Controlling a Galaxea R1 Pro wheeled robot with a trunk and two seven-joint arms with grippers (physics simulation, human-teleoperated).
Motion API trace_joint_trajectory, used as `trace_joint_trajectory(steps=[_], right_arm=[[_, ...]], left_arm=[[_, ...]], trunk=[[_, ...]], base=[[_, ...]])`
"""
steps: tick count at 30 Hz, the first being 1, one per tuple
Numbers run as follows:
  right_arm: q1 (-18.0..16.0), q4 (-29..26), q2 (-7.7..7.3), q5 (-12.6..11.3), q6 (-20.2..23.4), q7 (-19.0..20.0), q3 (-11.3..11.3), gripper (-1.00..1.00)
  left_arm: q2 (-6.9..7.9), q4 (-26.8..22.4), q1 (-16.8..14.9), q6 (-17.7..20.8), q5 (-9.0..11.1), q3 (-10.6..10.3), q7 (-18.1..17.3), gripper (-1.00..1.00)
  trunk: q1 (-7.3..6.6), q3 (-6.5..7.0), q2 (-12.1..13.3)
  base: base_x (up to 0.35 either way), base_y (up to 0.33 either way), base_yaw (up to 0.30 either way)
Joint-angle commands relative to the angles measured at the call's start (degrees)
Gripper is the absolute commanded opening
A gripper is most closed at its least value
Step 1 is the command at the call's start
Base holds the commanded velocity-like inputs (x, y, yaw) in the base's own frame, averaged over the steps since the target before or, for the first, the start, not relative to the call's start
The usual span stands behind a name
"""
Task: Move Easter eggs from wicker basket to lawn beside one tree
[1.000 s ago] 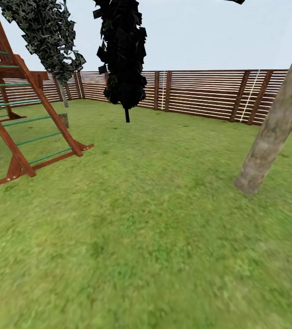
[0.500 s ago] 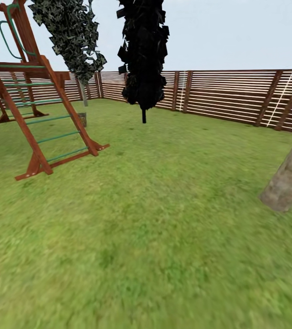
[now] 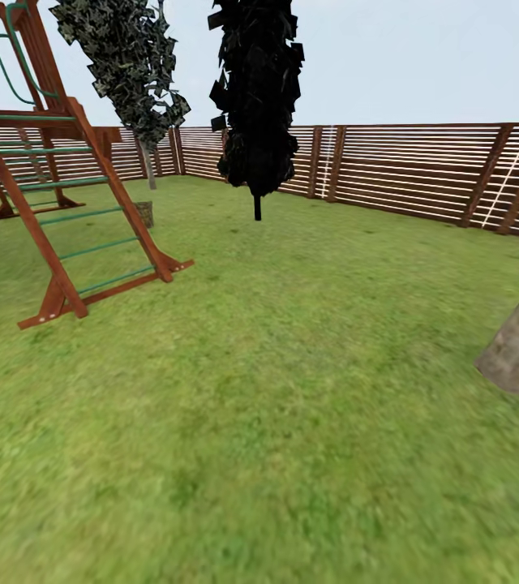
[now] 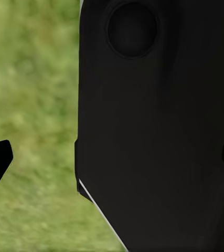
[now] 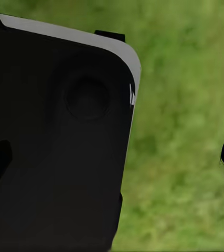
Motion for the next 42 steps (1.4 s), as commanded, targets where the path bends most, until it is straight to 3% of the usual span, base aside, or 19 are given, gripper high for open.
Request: trace_joint_trajectory(steps=[1, 42], right_arm=[[-0.03, 0.05, -0.03, 0.38, -0.13, 0.02, 0.06, 1.00], [-0.02, -0.02, 0.08, 0.37, -0.25, 0.02, 0.00, 1.00]], left_arm=[[-0.05, -0.01, -0.02, -0.04, 0.09, 0.33, 0.05, 1.00], [-0.36, -0.01, 0.00, -0.04, 0.09, 0.33, 0.05, 1.00]], trunk=[[0.03, -0.05, -0.02], [0.03, -0.05, -0.02]], base=[[0.328, 0.000, 0.000], [0.328, 0.000, 0.000]])
